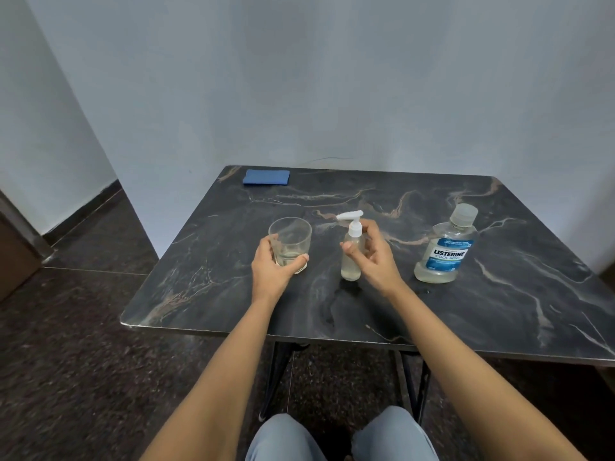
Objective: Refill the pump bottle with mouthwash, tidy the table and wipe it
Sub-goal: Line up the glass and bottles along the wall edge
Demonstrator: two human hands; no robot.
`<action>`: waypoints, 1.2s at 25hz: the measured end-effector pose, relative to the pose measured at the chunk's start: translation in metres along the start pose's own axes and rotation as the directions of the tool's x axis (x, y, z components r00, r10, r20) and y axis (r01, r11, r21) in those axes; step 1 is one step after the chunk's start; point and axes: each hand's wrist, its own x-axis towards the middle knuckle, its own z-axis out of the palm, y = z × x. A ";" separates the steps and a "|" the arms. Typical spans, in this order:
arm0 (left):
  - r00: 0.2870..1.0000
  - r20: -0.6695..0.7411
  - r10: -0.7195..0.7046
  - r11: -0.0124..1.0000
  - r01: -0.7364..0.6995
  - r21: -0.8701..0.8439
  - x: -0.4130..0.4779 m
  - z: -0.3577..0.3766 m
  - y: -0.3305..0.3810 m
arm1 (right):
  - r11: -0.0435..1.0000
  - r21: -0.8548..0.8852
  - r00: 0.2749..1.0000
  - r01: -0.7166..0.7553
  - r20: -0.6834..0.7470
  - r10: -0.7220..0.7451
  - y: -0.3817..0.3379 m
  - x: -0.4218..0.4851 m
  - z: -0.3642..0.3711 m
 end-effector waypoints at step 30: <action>0.999 0.008 0.051 0.999 -0.051 -0.002 0.005 0.000 -0.004 | 0.759 -0.553 0.902 0.343 0.419 -0.102 -0.049 0.056 0.030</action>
